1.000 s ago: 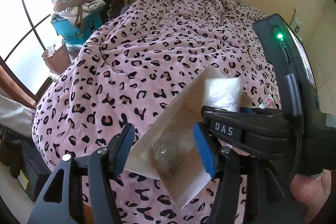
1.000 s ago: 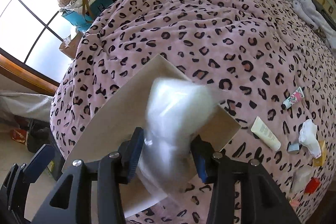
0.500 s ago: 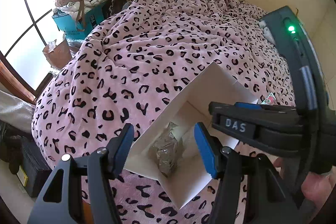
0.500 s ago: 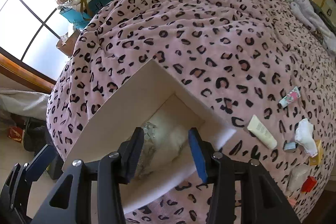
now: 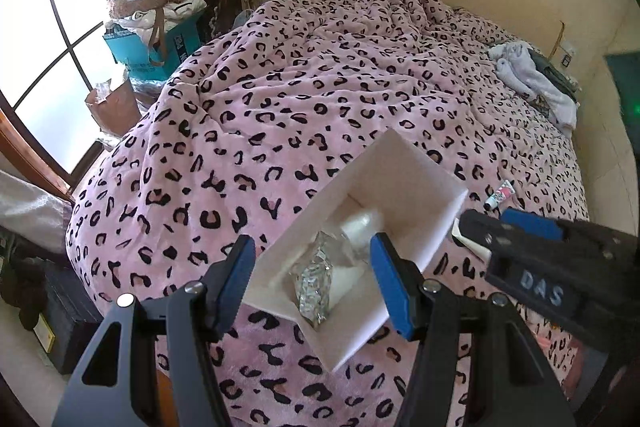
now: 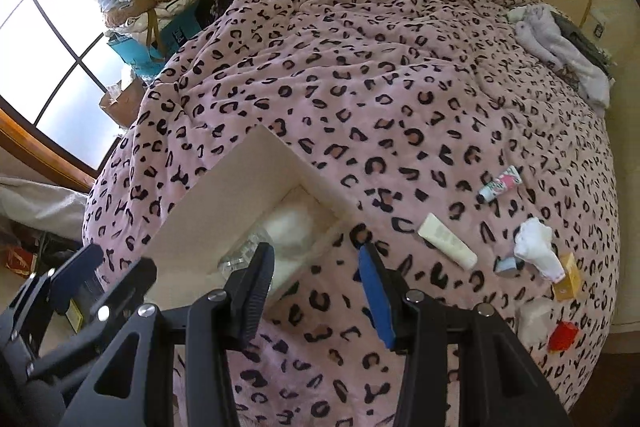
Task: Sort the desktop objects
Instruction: 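Raise both open tools out of the cardboard box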
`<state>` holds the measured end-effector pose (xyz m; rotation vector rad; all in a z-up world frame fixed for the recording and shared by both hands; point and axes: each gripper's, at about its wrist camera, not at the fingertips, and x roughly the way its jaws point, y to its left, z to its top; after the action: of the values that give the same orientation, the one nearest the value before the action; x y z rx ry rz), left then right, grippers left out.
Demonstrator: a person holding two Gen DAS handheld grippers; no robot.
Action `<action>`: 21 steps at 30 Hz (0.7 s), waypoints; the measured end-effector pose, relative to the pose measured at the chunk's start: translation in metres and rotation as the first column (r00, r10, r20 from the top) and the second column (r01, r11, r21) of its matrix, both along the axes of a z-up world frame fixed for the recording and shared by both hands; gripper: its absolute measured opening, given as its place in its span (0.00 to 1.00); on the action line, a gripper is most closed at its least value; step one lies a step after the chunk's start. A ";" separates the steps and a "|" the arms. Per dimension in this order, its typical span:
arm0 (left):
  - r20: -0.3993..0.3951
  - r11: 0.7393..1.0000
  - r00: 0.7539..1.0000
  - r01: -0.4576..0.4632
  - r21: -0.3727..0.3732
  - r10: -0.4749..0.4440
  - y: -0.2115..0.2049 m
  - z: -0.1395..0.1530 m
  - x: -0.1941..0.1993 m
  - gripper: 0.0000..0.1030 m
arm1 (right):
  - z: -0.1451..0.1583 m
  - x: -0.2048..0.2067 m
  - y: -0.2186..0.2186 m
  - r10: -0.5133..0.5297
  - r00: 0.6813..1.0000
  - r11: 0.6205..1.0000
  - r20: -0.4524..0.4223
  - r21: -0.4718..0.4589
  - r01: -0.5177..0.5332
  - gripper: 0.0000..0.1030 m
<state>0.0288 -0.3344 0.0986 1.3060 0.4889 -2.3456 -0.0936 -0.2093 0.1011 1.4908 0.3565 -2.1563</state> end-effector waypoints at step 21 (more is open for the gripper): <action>0.041 0.999 0.998 0.044 -0.026 -0.043 0.047 -0.027 0.030 0.60 | -0.046 0.051 0.045 -0.051 0.998 0.999 0.028 0.006 0.051 0.44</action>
<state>0.0592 -0.2878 0.0713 1.3624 0.4186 -2.3476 -0.0425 -0.1643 0.0549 1.5476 0.3181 -2.1731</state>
